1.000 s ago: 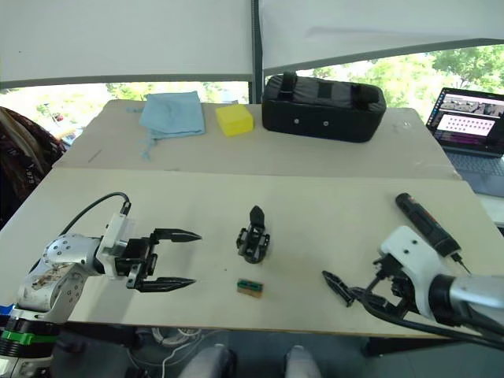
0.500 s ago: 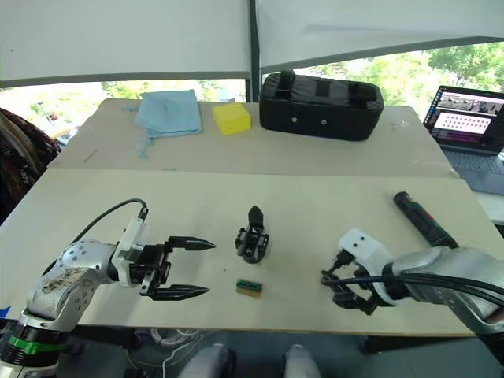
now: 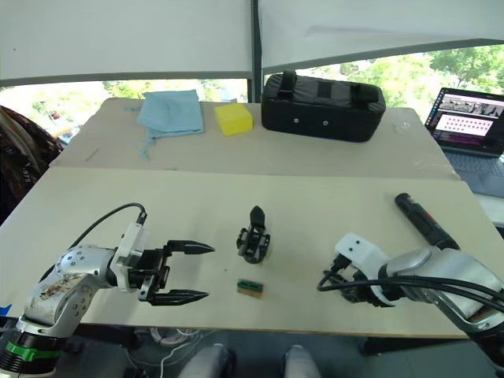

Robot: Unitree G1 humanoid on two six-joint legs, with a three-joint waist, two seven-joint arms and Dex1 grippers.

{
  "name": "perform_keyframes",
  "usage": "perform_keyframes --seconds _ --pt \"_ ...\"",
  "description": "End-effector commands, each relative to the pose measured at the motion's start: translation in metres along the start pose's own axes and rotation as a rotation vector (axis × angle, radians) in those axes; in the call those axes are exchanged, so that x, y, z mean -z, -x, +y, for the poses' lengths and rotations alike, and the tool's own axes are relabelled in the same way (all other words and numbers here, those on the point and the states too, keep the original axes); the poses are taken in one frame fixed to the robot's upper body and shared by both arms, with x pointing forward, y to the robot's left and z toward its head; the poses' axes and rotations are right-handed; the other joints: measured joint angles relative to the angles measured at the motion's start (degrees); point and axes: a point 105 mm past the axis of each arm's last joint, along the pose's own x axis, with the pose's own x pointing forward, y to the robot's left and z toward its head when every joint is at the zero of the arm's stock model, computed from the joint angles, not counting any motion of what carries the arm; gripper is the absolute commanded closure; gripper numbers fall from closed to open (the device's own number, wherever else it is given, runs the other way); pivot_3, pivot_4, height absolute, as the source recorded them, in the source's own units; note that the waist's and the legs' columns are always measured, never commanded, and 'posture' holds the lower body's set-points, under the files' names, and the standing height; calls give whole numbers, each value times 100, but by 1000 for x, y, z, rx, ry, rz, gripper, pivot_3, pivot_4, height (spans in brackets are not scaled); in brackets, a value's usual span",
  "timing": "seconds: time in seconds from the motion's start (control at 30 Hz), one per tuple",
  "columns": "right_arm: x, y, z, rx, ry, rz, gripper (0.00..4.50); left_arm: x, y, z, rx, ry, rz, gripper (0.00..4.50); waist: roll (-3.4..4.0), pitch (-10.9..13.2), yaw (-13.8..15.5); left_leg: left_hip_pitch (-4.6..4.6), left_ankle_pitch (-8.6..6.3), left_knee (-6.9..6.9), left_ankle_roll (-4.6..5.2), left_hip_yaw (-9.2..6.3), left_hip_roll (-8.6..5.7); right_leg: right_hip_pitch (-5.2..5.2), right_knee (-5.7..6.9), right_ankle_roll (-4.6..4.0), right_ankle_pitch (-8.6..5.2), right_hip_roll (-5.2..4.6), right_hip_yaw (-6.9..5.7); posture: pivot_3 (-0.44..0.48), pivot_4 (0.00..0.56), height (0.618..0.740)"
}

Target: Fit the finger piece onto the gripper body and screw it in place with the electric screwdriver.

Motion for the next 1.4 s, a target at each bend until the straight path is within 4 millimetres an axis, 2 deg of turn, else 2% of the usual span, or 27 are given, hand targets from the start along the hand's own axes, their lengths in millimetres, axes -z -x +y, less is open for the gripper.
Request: perform_keyframes --seconds 0.03,0.1,0.17,0.23,0.27,0.37,0.5,0.63,0.8,0.97,1.13,1.23,1.4 --pt "1 7 -2 2 -8 -42 3404 -15 0 2 -31 -41 -46 0 -1 0 10 -1 0 0 0 0 0 0 0 0 0 0 -1 0 150 740" --pt "-9 14 -7 27 -13 -145 3404 -21 0 5 -63 -26 -79 0 -1 1 9 -3 0 0 0 -2 -1 0 -1 0 0 0 -2 0 150 740" --pt "-37 29 -9 30 3 -376 3404 -29 0 12 -113 -9 -124 0 -3 2 -3 -3 0 1 0 -1 0 0 0 2 0 0 0 0 150 740" --pt "-57 46 -17 86 -48 -568 3404 -38 0 20 -177 11 -182 0 -2 3 -31 -1 0 3 0 1 7 0 1 14 -2 10 5 0 150 740" --pt "-68 55 -19 140 -18 -658 3404 -45 0 27 -221 23 -223 0 -2 3 -30 0 0 6 0 2 9 -1 5 26 -7 15 10 0 150 740" --pt "-105 82 -11 245 125 -938 3404 -68 2 53 -390 84 -390 0 -2 3 -23 4 0 11 0 0 12 -1 11 26 -7 25 9 0 150 740" --pt "-139 95 -4 365 227 -1131 3404 -92 -4 76 -517 158 -542 0 -3 4 -27 1 -1 32 -2 -5 13 1 18 26 -2 31 8 0 150 740" --pt "-172 101 13 415 343 -1245 3404 -111 -20 83 -511 200 -631 0 -3 4 -41 2 -1 39 -3 -3 4 1 21 -1 20 29 13 0 150 740" --pt "-197 95 28 476 520 -1249 3404 -125 -39 90 -485 235 -689 0 -4 4 -44 1 -1 39 -3 -2 -5 -1 20 -7 24 30 13 0 150 740" --pt "-207 90 35 453 555 -1246 3404 -131 -49 94 -468 244 -718 0 -4 4 -50 1 -1 39 -3 -2 -10 0 20 -9 24 31 13 0 150 740" --pt "-209 88 37 442 546 -1248 3404 -126 -59 93 -442 251 -682 0 -4 4 -70 2 -1 39 -3 -2 -9 -1 20 -11 25 34 13 0 150 740" --pt "-209 89 36 452 540 -1246 3404 -122 -60 93 -447 267 -684 894 -4 4 -79 1 -1 39 -3 -3 -8 -1 20 -11 26 35 13 0 150 740" --pt "-209 87 37 443 543 -1237 3404 -121 -59 91 -458 261 -710 3365 -4 4 -87 2 -1 39 -3 -4 -8 -1 20 -12 26 35 13 0 150 740"
